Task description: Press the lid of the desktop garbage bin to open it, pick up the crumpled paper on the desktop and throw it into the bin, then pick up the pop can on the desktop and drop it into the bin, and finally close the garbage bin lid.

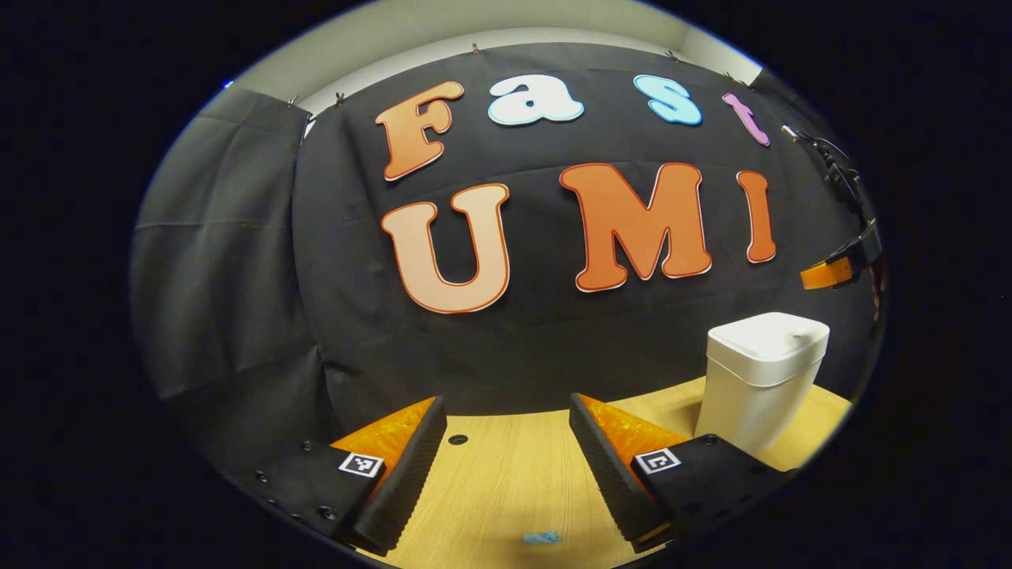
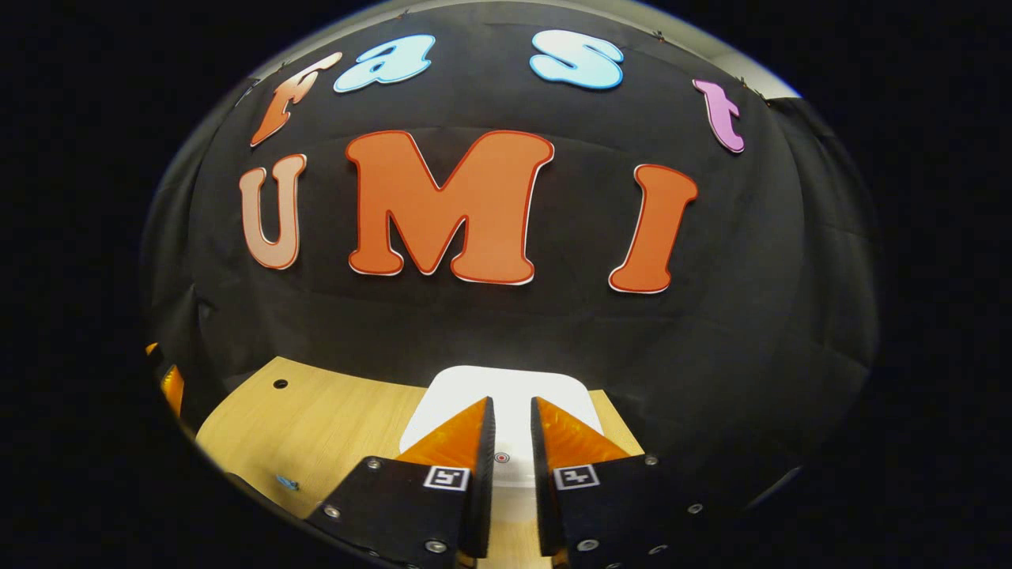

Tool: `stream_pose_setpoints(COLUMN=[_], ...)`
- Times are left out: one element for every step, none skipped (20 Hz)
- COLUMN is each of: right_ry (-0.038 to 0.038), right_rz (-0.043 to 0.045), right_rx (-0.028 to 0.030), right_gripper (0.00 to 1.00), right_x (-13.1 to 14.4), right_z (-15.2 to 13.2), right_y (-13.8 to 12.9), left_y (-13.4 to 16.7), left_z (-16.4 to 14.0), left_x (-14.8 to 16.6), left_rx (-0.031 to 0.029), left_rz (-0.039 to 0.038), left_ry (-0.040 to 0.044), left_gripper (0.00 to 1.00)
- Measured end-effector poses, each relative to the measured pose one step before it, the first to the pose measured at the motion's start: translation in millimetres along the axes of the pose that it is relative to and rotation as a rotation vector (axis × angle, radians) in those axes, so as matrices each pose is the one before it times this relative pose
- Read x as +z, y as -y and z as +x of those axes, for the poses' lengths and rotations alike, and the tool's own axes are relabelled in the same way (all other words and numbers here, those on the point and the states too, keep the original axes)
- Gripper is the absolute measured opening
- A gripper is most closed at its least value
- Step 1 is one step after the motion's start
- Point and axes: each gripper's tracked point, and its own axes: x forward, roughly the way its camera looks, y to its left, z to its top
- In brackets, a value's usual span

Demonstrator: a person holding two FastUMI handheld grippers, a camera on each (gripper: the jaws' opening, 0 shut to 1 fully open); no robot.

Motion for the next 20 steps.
stream_pose_setpoints(right_ry=[-0.00829,-0.01131,-0.01547,-0.01794,-0.01596,-0.01115,-0.01044,-0.01001,-0.01193,-0.00971,-0.01034,-0.00955,-0.00911,-0.00919,-0.00755,-0.00803,-0.00668,-0.00915,0.00072,0.00987], right_rz=[0.00279,0.00716,0.01219,0.01393,0.00911,-0.00047,-0.0084,-0.0083,-0.00399,-0.00078,-0.00131,-0.00146,-0.00348,-0.00459,-0.00287,0.00127,0.0088,0.00813,0.00563,0.00024], right_rx=[0.00457,-0.00176,0.00656,0.01773,0.01953,0.00991,0.00428,0.00219,0.00864,0.00963,0.00816,0.0055,0.00216,0.00089,0.00585,0.00631,0.00694,0.00451,0.00748,0.00489], right_gripper=[0.2,0.13,0.09,0.02,0.01,0.01,0.01,0.01,0.01,0.01,0.01,0.01,0.01,0.01,0.01,0.01,0.01,0.01,0.01,0.01], right_x=[-2.51,-3.97,-4.56,-4.84,-4.41,-4.02,-3.9,-4.03,-3.19,-3.3,-3.56,-3.51,-3.2,-1.8,-1.48,-2.99,-2.16,-3.15,-0.36,2.28], right_z=[1.72,2.94,2.8,1.86,1.99,3.33,2.65,2.13,1.95,1.76,2.5,3.15,1.85,3.55,2.69,3.61,3.62,3.06,0.01,3.42], right_y=[1.19,2.82,0.84,-2.53,-3.71,-2.04,-0.67,0.33,-1.36,-2.6,-1.51,-0.65,-0.42,0.57,-0.74,-0.54,-0.89,-0.1,-0.84,-1.29], left_y=[1.22,1.2,1.08,1.15,1.77,0.55,1.01,0.34,1.4,0.79,0.79,0.71,0.5,0.66,-0.01,1.16,1.67,1.27,2.37,2.58], left_z=[0.12,-0.58,0.05,-0.45,0.94,-0.44,-1.51,-1.51,-0.81,0.18,-0.62,-1.63,-1.22,-0.2,-0.76,0.24,0.63,-0.64,0.09,1.49], left_x=[0.57,-1.08,0.61,-2.06,0.62,-1.98,0.14,-1.83,0.59,-0.49,-0.37,-1.53,-1.51,-1.54,0.37,-1.98,-0.77,-0.24,0.89,-2.1], left_rx=[0.00353,0.00392,0.00449,0.00355,0.00326,0.00299,0.00186,0.00236,0.00137,0.0026,0.00314,0.00223,0.00301,0.00289,0.00428,0.00525,0.00467,0.00377,-0.00031,0.00132], left_rz=[0.00078,0.00137,0.0015,0.00095,0.00185,0.00248,0.00213,0.00142,0.00076,0.00114,0.00103,0.00135,0.00028,-0.00091,0.00014,0.00153,0.00161,0.00029,0.00067,0.00267], left_ry=[-0.00362,-0.00256,-0.00303,-0.00301,-0.003,-0.00238,-0.0023,-0.00285,-0.00339,-0.00175,-0.00285,-0.00464,-0.00532,-0.0039,-0.0026,-0.00148,-0.00225,-0.00279,-0.00632,-0.00526], left_gripper=[0.99,0.99,0.99,0.99,0.99,0.99,0.99,0.99,0.99,0.99,0.99,0.99,0.99,0.99,0.99,0.99,0.99,0.99,0.99,0.99])
